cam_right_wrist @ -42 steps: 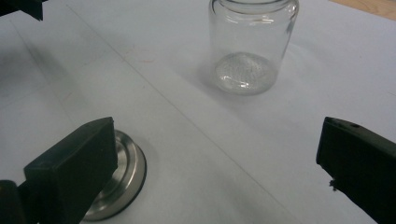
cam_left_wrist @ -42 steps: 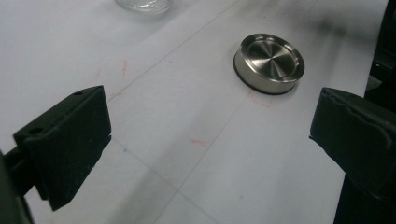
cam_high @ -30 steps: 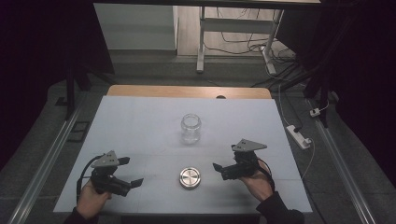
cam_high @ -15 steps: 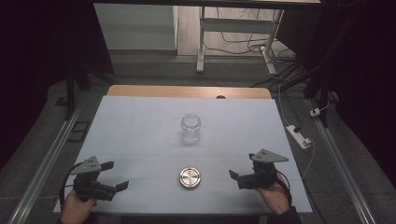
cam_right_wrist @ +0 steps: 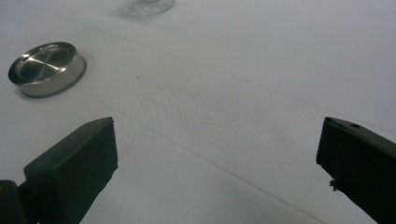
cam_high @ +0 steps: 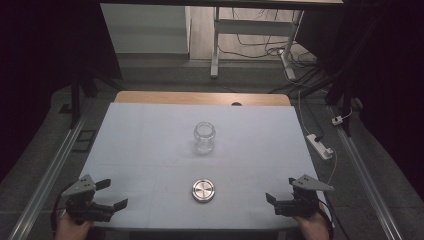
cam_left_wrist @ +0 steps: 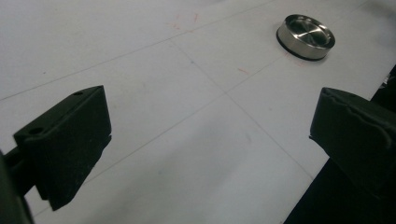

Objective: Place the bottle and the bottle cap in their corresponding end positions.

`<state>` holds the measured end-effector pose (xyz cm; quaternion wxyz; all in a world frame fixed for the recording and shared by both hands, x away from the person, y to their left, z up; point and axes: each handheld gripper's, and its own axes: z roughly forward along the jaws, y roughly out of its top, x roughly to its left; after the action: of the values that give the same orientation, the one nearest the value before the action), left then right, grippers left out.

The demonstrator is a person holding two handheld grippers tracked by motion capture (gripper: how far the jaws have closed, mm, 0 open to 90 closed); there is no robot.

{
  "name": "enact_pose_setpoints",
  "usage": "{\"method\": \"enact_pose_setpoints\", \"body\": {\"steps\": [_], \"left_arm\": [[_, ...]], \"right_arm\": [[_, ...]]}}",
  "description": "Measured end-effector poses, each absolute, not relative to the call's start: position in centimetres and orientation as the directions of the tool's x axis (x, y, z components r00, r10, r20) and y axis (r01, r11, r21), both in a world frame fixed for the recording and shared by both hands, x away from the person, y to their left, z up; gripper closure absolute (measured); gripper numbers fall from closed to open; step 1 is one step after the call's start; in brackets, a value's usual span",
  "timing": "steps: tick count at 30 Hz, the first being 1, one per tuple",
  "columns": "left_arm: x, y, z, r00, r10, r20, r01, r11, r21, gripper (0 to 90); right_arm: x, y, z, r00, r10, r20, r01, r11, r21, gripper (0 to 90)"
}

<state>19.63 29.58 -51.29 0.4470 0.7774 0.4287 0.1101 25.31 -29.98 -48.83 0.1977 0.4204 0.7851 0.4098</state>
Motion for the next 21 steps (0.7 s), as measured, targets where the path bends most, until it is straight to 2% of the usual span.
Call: {"method": "enact_pose_setpoints", "body": {"steps": [12, 21], "left_arm": [[18.9, 30.1, -52.2, 0.569, 0.796, -0.208, 0.613, -0.241, 0.753, 0.0], [18.3, 29.8, -52.4, 0.538, 0.828, -0.159, 0.639, -0.277, 0.718, 0.0]], "right_arm": [[24.0, -31.0, -49.4, -0.551, 0.834, 0.04, 0.545, 0.323, 0.774, 0.0], [23.5, -31.0, -49.5, -0.547, 0.837, 0.025, 0.565, 0.347, 0.748, 0.0]]}}
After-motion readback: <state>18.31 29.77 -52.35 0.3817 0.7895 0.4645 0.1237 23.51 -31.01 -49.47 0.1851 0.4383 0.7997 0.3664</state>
